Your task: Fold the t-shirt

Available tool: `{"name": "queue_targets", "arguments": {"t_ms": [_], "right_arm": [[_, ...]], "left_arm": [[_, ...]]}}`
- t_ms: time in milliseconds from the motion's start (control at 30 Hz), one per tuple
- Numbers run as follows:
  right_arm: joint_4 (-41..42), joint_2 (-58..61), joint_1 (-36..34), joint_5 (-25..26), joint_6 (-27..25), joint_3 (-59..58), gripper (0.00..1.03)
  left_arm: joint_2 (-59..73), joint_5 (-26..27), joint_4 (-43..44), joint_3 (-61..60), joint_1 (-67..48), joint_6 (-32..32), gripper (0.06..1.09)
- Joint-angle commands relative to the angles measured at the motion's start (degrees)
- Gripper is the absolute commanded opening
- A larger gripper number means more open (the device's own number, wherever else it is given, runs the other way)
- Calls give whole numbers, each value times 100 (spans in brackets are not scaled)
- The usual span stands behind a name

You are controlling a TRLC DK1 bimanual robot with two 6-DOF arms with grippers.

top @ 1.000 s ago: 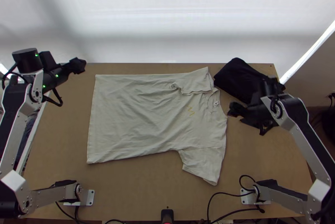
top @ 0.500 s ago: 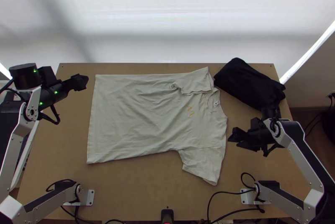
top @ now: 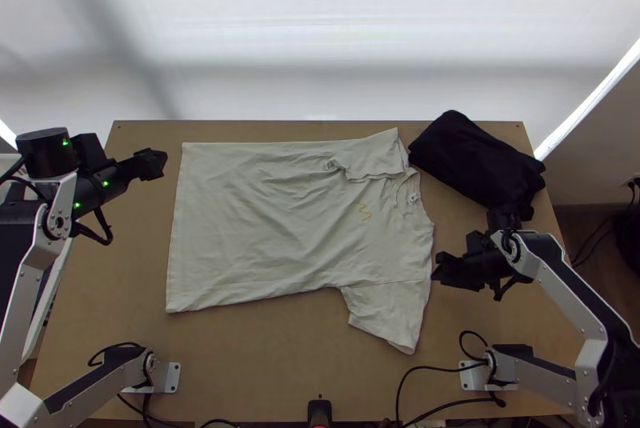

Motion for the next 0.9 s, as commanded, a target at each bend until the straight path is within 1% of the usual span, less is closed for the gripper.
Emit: {"name": "queue_targets", "arguments": {"t_ms": [0, 167, 300, 333, 400, 433, 467, 500, 567, 600, 667, 733, 767, 833, 867], "right_arm": [[166, 211, 83, -44, -150, -192, 43], [447, 387, 294, -44, -106, -297, 43], [614, 431, 399, -44, -36, -315, 43], [623, 440, 426, -44, -36, -306, 43], [702, 431, 470, -44, -36, -315, 42], [711, 431, 505, -44, -36, -315, 36], [746, 405, 531, -44, -36, -315, 21], [781, 378, 540, -44, -27, -315, 12], [799, 273, 619, -44, -18, -323, 8], [790, 229, 628, -44, -9, -315, 2], [808, 71, 654, -44, -18, -323, 3], [808, -88, 654, -44, -27, -315, 3], [817, -158, 654, -44, -18, -306, 3], [825, -193, 654, -36, 0, -271, 3], [834, -193, 654, -36, 0, -253, 3]], "left_arm": [[-165, -37, -71, -96, 31, 62, 104], [-217, -45, -150, -131, 31, 114, 104], [-217, -37, -572, -157, 110, 510, 104], [-217, -28, -818, -149, 102, 738, 104], [-208, -28, -1434, -201, 102, 1424, 104], [-217, -28, -1776, -272, 110, 1828, 104], [-235, -37, -1987, -377, 181, 2171, 104], [-252, -37, -2277, -474, 313, 2575, 104], [-235, -37, -2761, -764, 655, 3445, 104], [-208, -37, -3139, -887, 822, 3982, 104], [-244, -107, -3411, -1230, 1139, 4702, 104], [-252, -450, -3692, -1555, 1235, 5238, 104], [-252, -722, -3719, -1722, 1227, 5397, 104], [-349, -1074, -3666, -2100, 1191, 5678, 103], [-437, -1206, -3481, -2258, 1139, 5722, 103]]}}
